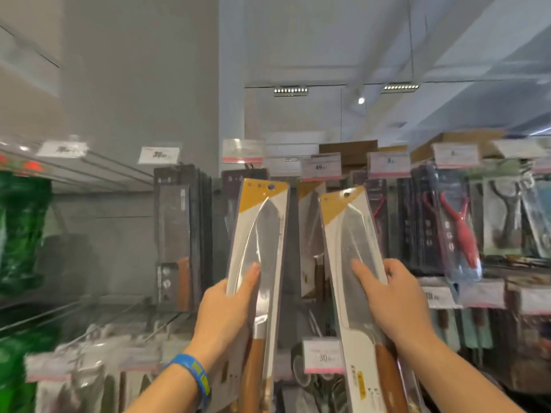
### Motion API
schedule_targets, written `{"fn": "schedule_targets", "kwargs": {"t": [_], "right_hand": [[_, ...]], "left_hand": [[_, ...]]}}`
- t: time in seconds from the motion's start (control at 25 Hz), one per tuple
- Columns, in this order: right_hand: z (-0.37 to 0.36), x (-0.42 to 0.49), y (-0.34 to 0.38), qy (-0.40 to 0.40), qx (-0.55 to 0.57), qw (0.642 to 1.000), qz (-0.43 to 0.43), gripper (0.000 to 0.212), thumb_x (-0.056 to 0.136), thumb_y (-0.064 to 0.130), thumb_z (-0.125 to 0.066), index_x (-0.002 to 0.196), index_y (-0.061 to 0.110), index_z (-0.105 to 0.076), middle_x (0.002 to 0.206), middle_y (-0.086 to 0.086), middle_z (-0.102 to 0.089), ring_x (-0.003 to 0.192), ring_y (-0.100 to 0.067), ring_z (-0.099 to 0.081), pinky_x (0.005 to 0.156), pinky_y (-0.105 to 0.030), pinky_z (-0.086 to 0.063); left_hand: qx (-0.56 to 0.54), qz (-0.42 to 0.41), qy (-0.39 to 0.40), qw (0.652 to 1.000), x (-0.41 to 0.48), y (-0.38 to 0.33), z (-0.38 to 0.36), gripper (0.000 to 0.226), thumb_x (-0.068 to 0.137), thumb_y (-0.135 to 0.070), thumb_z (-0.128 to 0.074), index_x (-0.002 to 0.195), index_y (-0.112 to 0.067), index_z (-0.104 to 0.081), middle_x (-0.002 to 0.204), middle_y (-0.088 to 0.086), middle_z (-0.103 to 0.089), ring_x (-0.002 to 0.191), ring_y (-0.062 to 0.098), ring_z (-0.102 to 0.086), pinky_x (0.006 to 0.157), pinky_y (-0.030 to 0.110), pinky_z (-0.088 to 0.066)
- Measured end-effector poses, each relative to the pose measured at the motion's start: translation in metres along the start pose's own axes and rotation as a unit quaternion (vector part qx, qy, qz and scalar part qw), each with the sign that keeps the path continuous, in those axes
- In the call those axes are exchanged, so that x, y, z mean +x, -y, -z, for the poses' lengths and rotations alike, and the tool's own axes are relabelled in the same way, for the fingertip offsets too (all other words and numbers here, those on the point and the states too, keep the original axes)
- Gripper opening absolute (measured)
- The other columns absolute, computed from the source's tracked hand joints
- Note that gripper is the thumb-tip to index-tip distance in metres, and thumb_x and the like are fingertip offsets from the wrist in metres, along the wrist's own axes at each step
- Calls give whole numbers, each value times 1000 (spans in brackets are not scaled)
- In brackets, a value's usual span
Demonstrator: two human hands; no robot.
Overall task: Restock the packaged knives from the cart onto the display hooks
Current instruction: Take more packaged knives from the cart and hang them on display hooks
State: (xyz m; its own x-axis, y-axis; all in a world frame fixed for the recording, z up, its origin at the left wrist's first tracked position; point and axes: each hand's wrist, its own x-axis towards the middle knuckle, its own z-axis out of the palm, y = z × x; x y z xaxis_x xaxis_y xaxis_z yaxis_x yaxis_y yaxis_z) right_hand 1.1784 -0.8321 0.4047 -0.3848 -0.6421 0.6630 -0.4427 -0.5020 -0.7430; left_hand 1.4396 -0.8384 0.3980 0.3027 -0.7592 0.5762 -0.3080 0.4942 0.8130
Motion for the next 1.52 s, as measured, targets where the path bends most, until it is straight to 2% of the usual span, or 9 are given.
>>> {"fn": "schedule_targets", "kwargs": {"t": [0.28, 0.52, 0.64, 0.72, 0.84, 1.04, 1.28, 1.4, 1.52], "right_hand": [[-3, 56, -3, 28, -99, 995, 17, 35, 89, 68, -60, 89, 34, -54, 82, 15, -65, 71, -4, -61, 52, -27, -40], [-10, 74, -5, -19, -71, 996, 42, 34, 85, 67, -65, 87, 35, -57, 74, 17, -68, 65, -2, -64, 53, -26, -43], [-7, 75, -8, -26, -54, 997, 46, 34, 83, 67, -67, 85, 33, -61, 79, 31, -66, 71, 9, -62, 55, -27, -44], [-6, 77, -13, -35, -66, 996, 45, 37, 82, 69, -66, 83, 32, -61, 80, 33, -65, 71, 7, -62, 55, -29, -44], [-10, 81, -19, -35, -86, 996, 18, 39, 82, 68, -66, 83, 29, -62, 72, 14, -69, 63, 0, -63, 55, -30, -47], [0, 95, -5, -46, 13, 996, 74, 44, 78, 71, -66, 86, 27, -66, 78, 13, -72, 66, -5, -67, 59, -34, -52], [17, 119, 24, -28, 68, 991, 112, 30, 84, 56, -72, 93, 30, -64, 83, 16, -74, 72, -1, -71, 64, -32, -59], [23, 125, 27, -32, 44, 991, 121, 30, 86, 58, -72, 92, 29, -64, 81, 11, -72, 69, 4, -66, 58, -21, -50], [28, 126, 24, -36, 40, 992, 115, 32, 85, 60, -72, 91, 30, -64, 80, 11, -72, 69, 6, -65, 56, -19, -44]], "left_hand": [[23, 31, 34, 999, 27, 5, -53, 65, 81, -72, -56, 69, -11, -72, 65, -2, -72, 66, 17, -68, 64, 30, -50], [-4, 29, 48, 998, 54, 16, -78, 62, 77, -75, -56, 81, -18, -77, 76, -4, -75, 75, 15, -71, 69, 28, -54], [-8, 10, 64, 998, 69, 16, -86, 60, 82, -71, -56, 87, -15, -77, 80, -1, -76, 79, 17, -72, 81, 34, -55], [-30, 8, 68, 997, 81, 18, -89, 59, 81, -70, -57, 86, -14, -76, 82, 0, -76, 80, 17, -72, 78, 32, -54], [-39, 26, 74, 996, 92, 25, -89, 57, 76, -72, -57, 80, -19, -76, 77, -4, -76, 74, 9, -70, 64, 22, -48], [-53, 42, 53, 996, 95, 25, -99, 63, 63, -80, -55, 77, -23, -76, 78, -4, -75, 81, 13, -69, 72, 29, -51], [-16, -33, 59, 998, 87, -10, -125, 67, 63, -89, -51, 61, -25, -68, 54, -8, -64, 48, 5, -58, 48, 17, -42], [16, -48, 44, 998, 101, -23, -139, 72, 73, -85, -51, 77, -16, -72, 68, -4, -73, 68, 15, -70, 70, 33, -59], [69, -42, 37, 996, 107, -21, -140, 83, 71, -89, -45, 85, -13, -74, 73, 1, -73, 71, 19, -70, 75, 36, -57]]}}
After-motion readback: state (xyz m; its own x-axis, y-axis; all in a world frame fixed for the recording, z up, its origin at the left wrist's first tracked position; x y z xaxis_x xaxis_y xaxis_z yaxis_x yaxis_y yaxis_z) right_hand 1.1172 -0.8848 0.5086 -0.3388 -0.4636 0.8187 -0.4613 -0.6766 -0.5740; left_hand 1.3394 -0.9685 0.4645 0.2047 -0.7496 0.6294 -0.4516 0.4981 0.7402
